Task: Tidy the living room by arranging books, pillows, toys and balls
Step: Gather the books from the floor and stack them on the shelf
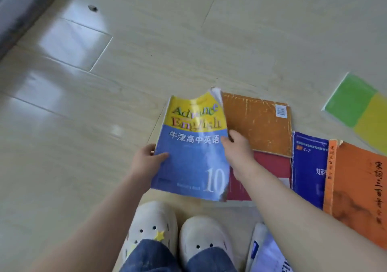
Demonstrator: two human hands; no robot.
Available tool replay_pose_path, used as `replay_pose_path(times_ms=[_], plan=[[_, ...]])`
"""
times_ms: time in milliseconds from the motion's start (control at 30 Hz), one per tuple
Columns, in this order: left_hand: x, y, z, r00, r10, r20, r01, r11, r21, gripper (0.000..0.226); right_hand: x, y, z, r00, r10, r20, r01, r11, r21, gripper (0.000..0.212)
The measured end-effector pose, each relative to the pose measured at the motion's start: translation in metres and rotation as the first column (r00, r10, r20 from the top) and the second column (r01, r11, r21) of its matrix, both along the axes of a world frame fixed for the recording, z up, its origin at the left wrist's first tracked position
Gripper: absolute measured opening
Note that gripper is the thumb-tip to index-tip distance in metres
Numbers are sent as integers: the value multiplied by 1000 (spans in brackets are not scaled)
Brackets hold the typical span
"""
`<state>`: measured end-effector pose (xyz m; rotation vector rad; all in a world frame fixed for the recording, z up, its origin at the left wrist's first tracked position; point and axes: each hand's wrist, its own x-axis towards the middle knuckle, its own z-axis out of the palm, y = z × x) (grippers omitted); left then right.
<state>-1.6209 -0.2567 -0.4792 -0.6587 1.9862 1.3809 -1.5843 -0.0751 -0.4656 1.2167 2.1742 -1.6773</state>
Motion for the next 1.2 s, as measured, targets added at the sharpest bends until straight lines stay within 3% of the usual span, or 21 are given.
replay_pose_path(times_ms=[33, 100, 133, 267, 433, 500, 567, 600, 700, 733, 833, 933, 1033, 1067, 1100, 1133, 1167, 1200], plan=[[1, -7, -3, 999, -1, -41, 0, 1000, -20, 17, 5, 6, -5, 991, 81, 104, -93, 988, 120, 12], [1, -14, -5, 998, 13, -70, -14, 1000, -21, 14, 14, 24, -10, 893, 225, 390, -381, 839, 388, 42], [0, -14, -8, 999, 5, -53, -7, 999, -31, 14, 17, 30, -9, 830, 277, 484, -500, 754, 426, 55], [-5, -13, -9, 995, -33, -95, 24, 995, -92, 16, 13, 42, -15, 635, 384, 670, -698, 656, 286, 89], [-13, -22, 5, 949, 96, -300, -109, 994, -28, 19, -11, 38, -23, 580, 414, 702, -756, 593, 275, 96], [-19, -25, 9, 938, 213, -274, -214, 976, 28, 20, -19, 33, -27, 569, 387, 726, -746, 614, 257, 100], [-25, -24, 13, 925, 353, -144, -340, 934, 105, 16, -27, 27, -29, 533, 367, 762, -766, 593, 249, 97], [-26, -24, 15, 912, 405, -63, -393, 907, 149, 16, -29, 26, -28, 510, 368, 778, -806, 522, 281, 92], [-27, -26, 21, 881, 460, 110, -473, 849, 235, 14, -30, 30, -23, 518, 471, 714, -849, 181, 497, 53], [-26, -28, 23, 877, 463, 129, -481, 840, 250, 12, -29, 35, -21, 520, 510, 685, -837, 143, 528, 54], [-23, -31, 28, 885, 444, 137, -464, 834, 297, 12, -12, 45, -9, 528, 572, 628, -828, 180, 532, 57], [-18, -28, 35, 923, 362, 132, -386, 863, 327, 13, 28, 26, 8, 472, 680, 561, -843, 162, 513, 48], [-11, -14, 41, 975, 199, 96, -220, 917, 332, 16, 70, 10, 14, 411, 762, 500, -910, 307, 280, 42], [-9, -6, 43, 991, 123, 61, -136, 943, 303, 16, 82, 8, 16, 463, 768, 443, -886, 417, 203, 41], [-10, 1, 42, 999, 39, 15, -41, 965, 259, 17, 94, 7, 15, 586, 720, 372, -805, 569, 168, 35], [-13, 7, 40, 998, -55, -37, 62, 973, 222, 18, 102, 5, 14, 764, 568, 307, -627, 765, 147, 25], [-15, 17, 37, 980, -175, -94, 189, 965, 183, 19, 111, 10, 13, 930, 244, 275, -293, 943, 155, 23], [-19, 25, 31, 936, -320, -150, 339, 933, 121, 20, 118, 14, 5, 944, -145, 298, 99, 981, 164, 26]])
